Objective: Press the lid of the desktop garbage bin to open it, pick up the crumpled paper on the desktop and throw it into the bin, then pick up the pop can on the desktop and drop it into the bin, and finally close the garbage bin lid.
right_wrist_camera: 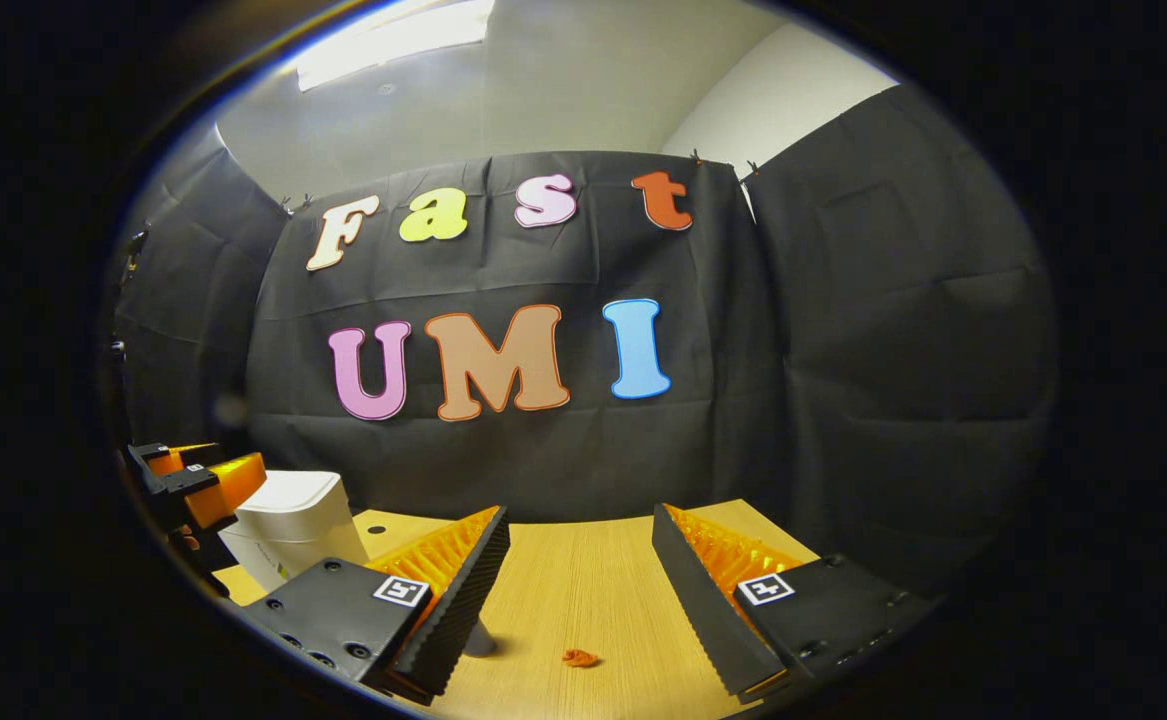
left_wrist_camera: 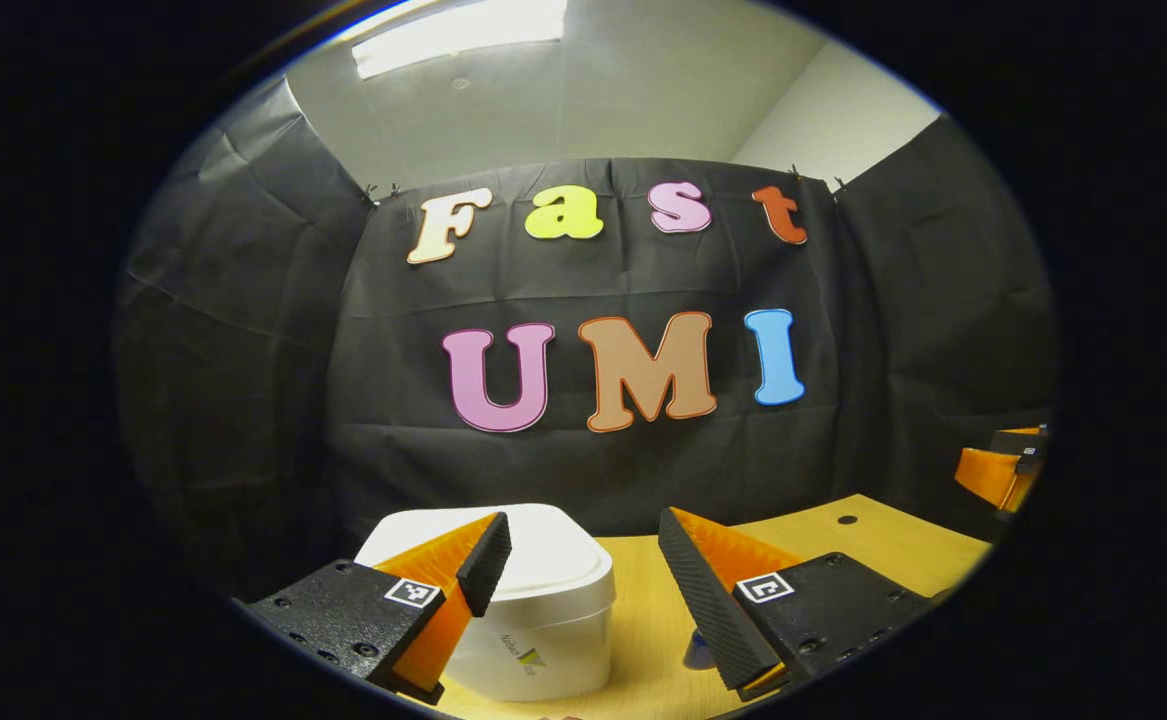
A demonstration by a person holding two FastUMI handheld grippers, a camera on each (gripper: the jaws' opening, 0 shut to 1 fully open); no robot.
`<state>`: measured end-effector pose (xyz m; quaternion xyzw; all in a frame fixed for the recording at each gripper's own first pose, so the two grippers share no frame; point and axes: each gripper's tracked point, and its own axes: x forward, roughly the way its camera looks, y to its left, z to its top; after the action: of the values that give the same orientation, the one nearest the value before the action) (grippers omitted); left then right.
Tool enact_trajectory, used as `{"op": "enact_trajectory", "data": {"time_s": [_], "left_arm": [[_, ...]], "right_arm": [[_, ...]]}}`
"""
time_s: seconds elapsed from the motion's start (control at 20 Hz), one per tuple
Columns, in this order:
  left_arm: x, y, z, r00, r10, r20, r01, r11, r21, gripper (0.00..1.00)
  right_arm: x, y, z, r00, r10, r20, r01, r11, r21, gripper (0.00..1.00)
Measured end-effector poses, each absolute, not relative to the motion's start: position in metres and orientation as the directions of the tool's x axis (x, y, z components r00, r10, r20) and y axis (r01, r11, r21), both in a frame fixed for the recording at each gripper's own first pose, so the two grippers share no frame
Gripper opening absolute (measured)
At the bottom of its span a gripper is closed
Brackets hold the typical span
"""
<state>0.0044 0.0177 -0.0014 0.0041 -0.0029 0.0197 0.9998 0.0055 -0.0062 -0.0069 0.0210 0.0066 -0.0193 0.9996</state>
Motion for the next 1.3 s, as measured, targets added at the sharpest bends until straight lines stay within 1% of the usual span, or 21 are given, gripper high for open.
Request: {"op": "enact_trajectory", "data": {"time_s": [0.2, 0.25, 0.3, 0.35, 0.4, 0.45, 0.55, 0.6, 0.65, 0.75, 0.8, 0.85, 0.9, 0.95, 1.1, 1.25, 1.3], "left_arm": [[0.009, 0.028, 0.003, 0.998, 0.063, 0.02, -0.063, 0.997, 0.044, 0.92], [0.011, 0.033, 0.005, 0.997, 0.076, 0.025, -0.078, 0.996, 0.054, 0.93], [0.013, 0.037, 0.005, 0.996, 0.088, 0.029, -0.09, 0.994, 0.061, 0.82], [0.014, 0.04, 0.006, 0.995, 0.1, 0.032, -0.101, 0.993, 0.066, 0.78], [0.016, 0.045, 0.005, 0.993, 0.114, 0.029, -0.116, 0.991, 0.067, 0.65], [0.018, 0.048, 0.004, 0.992, 0.126, 0.024, -0.127, 0.99, 0.065, 0.68], [0.023, 0.057, 0.003, 0.987, 0.157, 0.019, -0.158, 0.986, 0.051, 0.62], [0.026, 0.064, 0.0, 0.984, 0.176, 0.012, -0.176, 0.983, 0.047, 0.51], [0.027, 0.071, -0.003, 0.979, 0.204, 0.006, -0.204, 0.978, 0.047, 0.49], [0.032, 0.087, -0.013, 0.968, 0.249, -0.008, -0.248, 0.968, 0.047, 0.22], [0.035, 0.089, -0.021, 0.967, 0.253, -0.023, -0.252, 0.967, 0.041, 0.09], [0.037, 0.091, -0.027, 0.966, 0.254, -0.039, -0.253, 0.967, 0.029, 0.1], [0.039, 0.095, -0.034, 0.964, 0.259, -0.058, -0.259, 0.966, 0.017, 0.02], [0.042, 0.099, -0.04, 0.96, 0.27, -0.075, -0.27, 0.963, 0.007, 0.0], [0.042, 0.109, -0.055, 0.953, 0.283, -0.11, -0.285, 0.959, -0.001, 0.0], [0.042, 0.109, -0.074, 0.948, 0.275, -0.159, -0.277, 0.961, 0.007, 0.0], [0.04, 0.11, -0.069, 0.954, 0.271, -0.129, -0.272, 0.962, 0.015, 0.0]], "right_arm": [[0.007, -0.006, -0.011, 0.999, -0.04, -0.03, 0.041, 0.998, 0.05, 0.96], [0.008, -0.005, -0.012, 0.999, -0.04, -0.03, 0.042, 0.998, 0.047, 0.96], [0.008, -0.005, -0.011, 0.999, -0.039, -0.027, 0.04, 0.998, 0.041, 0.96], [0.007, -0.003, -0.01, 0.999, -0.037, -0.022, 0.038, 0.999, 0.034, 0.96], [0.008, -0.002, -0.008, 0.999, -0.035, -0.015, 0.036, 0.999, 0.026, 0.96], [0.008, -0.001, -0.008, 0.999, -0.034, -0.012, 0.034, 0.999, 0.02, 0.96], [0.009, 0.0, -0.008, 0.999, -0.032, -0.015, 0.032, 0.999, 0.013, 0.96], [0.008, 0.0, -0.008, 0.999, -0.033, -0.019, 0.033, 0.999, 0.01, 0.95], [0.009, -0.003, -0.01, 0.999, -0.039, -0.019, 0.039, 0.999, 0.004, 0.96], [0.008, -0.007, -0.008, 0.999, -0.05, -0.012, 0.05, 0.999, -0.004, 0.96], [0.007, -0.008, -0.005, 0.998, -0.055, -0.01, 0.055, 0.998, -0.006, 0.96], [0.007, -0.01, -0.006, 0.998, -0.06, -0.01, 0.06, 0.998, -0.009, 0.96], [0.008, -0.011, -0.006, 0.998, -0.066, -0.01, 0.066, 0.998, -0.012, 0.96], [0.008, -0.012, -0.007, 0.998, -0.069, -0.012, 0.069, 0.998, -0.015, 0.95], [0.01, -0.015, -0.01, 0.997, -0.079, -0.02, 0.079, 0.997, -0.024, 0.96], [0.012, -0.015, -0.013, 0.996, -0.082, -0.031, 0.081, 0.996, -0.037, 0.96], [0.013, -0.015, -0.013, 0.996, -0.083, -0.033, 0.082, 0.996, -0.042, 0.96]]}}
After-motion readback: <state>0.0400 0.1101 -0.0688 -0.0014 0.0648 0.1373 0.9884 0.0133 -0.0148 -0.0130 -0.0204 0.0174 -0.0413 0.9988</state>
